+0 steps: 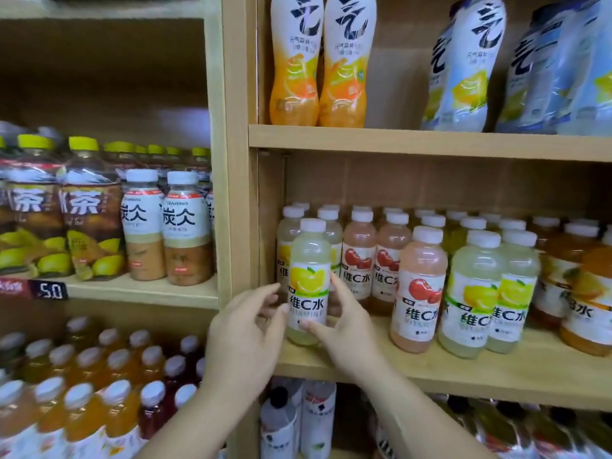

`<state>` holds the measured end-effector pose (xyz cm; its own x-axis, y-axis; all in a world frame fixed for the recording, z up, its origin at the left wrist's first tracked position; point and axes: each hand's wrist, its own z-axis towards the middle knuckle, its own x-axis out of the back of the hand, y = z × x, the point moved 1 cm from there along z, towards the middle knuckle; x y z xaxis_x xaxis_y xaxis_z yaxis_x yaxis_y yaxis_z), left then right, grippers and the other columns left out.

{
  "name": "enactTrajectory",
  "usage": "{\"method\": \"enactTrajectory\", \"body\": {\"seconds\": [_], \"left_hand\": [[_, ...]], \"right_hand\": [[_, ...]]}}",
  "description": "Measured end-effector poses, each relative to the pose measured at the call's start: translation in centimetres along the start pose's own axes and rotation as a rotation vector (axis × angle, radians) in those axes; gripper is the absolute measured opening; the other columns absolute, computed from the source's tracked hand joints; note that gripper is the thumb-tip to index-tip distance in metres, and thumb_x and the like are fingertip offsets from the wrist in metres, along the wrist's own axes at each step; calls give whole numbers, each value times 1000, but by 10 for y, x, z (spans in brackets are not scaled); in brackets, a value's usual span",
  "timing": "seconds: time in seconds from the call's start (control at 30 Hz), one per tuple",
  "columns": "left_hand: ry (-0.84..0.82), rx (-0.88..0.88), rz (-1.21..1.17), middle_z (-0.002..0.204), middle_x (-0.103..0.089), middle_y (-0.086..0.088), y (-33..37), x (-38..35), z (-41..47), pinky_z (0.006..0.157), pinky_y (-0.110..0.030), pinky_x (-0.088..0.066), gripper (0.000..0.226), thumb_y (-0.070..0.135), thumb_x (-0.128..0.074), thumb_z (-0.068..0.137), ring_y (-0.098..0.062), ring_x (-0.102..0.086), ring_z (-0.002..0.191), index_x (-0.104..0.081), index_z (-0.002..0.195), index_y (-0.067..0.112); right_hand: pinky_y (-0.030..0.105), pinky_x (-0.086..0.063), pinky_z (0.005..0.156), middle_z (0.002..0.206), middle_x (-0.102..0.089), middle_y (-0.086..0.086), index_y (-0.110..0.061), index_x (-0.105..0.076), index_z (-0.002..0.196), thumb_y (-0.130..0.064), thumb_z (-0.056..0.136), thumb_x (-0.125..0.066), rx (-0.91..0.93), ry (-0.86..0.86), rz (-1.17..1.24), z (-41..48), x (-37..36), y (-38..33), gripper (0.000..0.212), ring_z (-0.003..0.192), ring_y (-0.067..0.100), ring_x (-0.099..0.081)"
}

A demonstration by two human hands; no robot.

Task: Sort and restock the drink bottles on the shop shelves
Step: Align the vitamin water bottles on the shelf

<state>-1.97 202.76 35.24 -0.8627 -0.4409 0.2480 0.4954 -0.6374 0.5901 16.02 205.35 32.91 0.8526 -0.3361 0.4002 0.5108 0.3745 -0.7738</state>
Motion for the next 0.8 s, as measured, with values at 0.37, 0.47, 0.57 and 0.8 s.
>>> {"method": "enactTrajectory", "body": {"seconds": [0.37, 0.47, 0.57, 0.8], "left_hand": [[143, -31, 338, 138, -53, -13, -30, 19, -3, 105, -35, -36, 74, 12, -77, 86, -33, -48, 129, -45, 152, 10], [125, -22, 333, 137, -54, -11, -30, 20, -2, 105, -33, -35, 76, 12, -76, 86, -30, -46, 129, -42, 154, 11], [108, -4, 347, 141, -50, -10, -28, 20, -4, 108, -39, -37, 78, 18, -78, 86, -29, -41, 132, -41, 154, 14], [167, -258, 225, 134, -55, -17, 11, -7, -21, 113, -26, -25, 51, 24, -75, 83, -36, -52, 123, -65, 130, 7]], "right_hand": [[27, -50, 94, 121, -70, -8, -25, -57, 126, -27, 77, -89, -126, 33, -143, 37, -36, -11, 58, 113, 14, -65], [20, -38, 90, 129, -67, -4, -19, -55, 134, -29, 81, -86, -124, 40, -173, 41, -40, -16, 62, 121, 15, -60], [18, -37, 91, 130, -66, -4, -19, -55, 136, -28, 82, -85, -115, 35, -189, 38, -41, -18, 63, 123, 16, -59], [25, -52, 94, 121, -67, -16, -26, -64, 130, -41, 86, -79, 3, 241, -71, 1, 17, -15, 49, 108, 4, -64]]}}
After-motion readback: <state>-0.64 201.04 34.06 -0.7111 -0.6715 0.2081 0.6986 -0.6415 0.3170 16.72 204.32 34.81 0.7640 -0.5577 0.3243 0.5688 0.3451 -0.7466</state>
